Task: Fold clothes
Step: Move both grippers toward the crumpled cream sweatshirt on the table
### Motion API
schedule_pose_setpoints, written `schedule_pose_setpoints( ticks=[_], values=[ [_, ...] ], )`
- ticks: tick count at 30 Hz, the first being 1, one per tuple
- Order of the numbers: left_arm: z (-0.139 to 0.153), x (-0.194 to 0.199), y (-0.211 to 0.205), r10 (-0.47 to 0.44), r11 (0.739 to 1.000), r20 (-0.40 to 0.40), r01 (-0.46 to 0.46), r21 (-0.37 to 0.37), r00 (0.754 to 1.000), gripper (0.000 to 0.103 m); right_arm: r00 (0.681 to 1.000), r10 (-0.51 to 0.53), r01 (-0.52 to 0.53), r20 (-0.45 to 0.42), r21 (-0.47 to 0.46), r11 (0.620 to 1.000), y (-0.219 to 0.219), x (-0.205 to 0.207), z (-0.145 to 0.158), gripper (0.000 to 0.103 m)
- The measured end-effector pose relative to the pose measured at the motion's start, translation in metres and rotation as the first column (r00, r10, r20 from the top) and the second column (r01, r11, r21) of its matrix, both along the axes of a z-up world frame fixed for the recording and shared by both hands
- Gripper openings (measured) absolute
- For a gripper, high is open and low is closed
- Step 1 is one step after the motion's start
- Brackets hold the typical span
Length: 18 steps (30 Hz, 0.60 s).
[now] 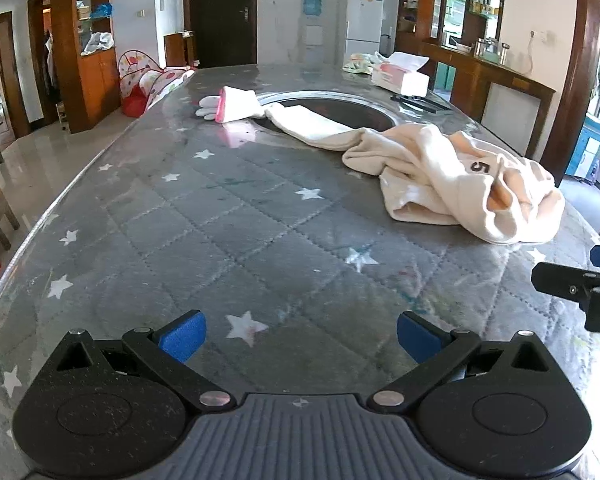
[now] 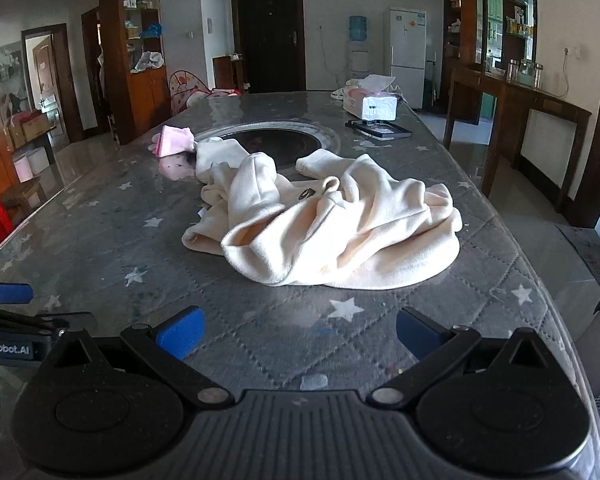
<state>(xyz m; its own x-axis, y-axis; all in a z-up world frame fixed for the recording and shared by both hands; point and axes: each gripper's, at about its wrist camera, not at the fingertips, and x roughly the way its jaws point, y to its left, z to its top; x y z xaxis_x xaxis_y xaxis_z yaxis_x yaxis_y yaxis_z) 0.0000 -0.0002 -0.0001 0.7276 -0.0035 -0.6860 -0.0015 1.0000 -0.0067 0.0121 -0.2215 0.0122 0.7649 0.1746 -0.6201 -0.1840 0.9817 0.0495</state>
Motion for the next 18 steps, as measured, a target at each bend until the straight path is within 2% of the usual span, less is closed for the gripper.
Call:
schedule_pose_setpoints(
  ticks=[4, 7, 14, 18],
  values=[
    [0.002, -0.006, -0.003, -0.004, 1.0, 0.016, 0.004, 0.012, 1.0, 0.103, 1.0, -0.015, 0.015, 0.005, 0.01, 1.0, 0.0, -0.006, 0.003, 0.103],
    [0.002, -0.003, -0.008, -0.026, 1.0, -0.013, 0.026, 0.008, 1.0, 0.103, 1.0, -0.027, 0.027, 0.009, 0.018, 0.999, -0.001, -0.01, 0.004, 0.103],
    [0.01, -0.01, -0.022, -0.029, 0.998, -0.002, 0.029, 0.052, 1.0, 0.103, 0.998, -0.054, 0.053, 0.018, 0.036, 0.998, -0.001, -0.019, 0.009, 0.103],
    [0.012, -0.01, -0.021, -0.02, 0.999, -0.01, 0.02, 0.041, 1.0, 0.103, 0.997, -0.07, 0.069, 0.023, 0.046, 0.997, -0.002, -0.025, 0.011, 0.103]
  ],
)
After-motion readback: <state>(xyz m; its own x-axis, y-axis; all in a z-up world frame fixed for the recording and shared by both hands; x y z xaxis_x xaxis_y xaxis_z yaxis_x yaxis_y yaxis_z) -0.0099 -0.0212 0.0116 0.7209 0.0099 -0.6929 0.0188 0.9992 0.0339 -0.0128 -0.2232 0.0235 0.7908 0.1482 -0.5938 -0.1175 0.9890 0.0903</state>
